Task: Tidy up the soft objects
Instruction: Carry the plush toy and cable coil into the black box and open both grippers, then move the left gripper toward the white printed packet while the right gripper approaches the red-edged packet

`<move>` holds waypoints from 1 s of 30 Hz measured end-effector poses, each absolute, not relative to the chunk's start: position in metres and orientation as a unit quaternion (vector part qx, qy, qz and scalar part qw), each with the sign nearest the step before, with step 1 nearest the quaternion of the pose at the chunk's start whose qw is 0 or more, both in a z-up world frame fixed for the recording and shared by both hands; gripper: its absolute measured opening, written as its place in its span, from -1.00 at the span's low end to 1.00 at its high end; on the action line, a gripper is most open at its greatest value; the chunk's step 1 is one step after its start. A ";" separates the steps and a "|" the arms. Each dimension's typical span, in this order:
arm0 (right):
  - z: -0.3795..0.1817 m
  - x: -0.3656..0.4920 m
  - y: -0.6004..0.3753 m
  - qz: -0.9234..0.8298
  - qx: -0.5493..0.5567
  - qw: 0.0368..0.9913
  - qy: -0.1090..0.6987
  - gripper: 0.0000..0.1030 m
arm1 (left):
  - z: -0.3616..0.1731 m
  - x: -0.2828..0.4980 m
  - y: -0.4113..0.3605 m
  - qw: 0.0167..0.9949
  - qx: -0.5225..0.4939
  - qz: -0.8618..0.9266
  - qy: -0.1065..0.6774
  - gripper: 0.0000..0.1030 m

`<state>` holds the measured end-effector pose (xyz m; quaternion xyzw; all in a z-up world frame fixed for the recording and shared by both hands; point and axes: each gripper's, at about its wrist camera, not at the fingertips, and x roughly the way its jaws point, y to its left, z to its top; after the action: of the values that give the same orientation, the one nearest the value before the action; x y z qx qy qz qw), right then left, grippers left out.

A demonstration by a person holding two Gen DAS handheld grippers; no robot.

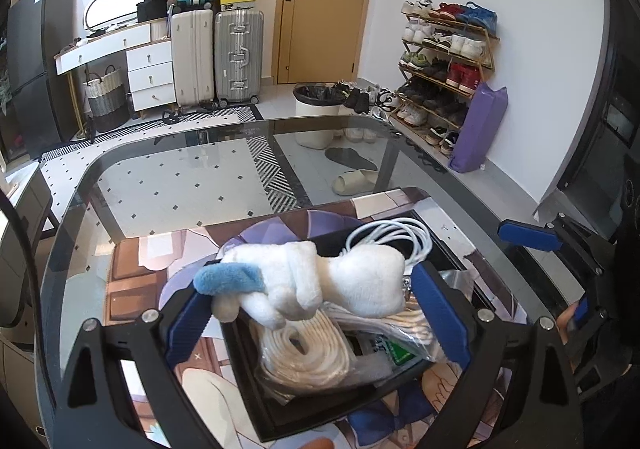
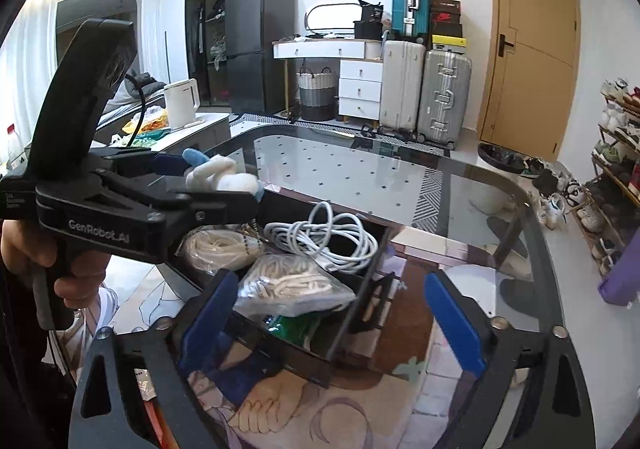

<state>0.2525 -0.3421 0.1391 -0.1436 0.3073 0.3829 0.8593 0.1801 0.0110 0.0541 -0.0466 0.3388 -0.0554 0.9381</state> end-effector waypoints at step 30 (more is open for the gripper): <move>0.143 0.197 -0.367 0.395 -0.120 0.853 0.319 0.99 | 0.047 0.085 0.010 0.947 -0.023 -0.029 0.318 1.00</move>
<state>0.1967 -0.3666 0.1431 -0.1198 0.3190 0.3951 0.8531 0.0846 0.0098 0.0466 -0.0235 0.3176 -0.0291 0.9475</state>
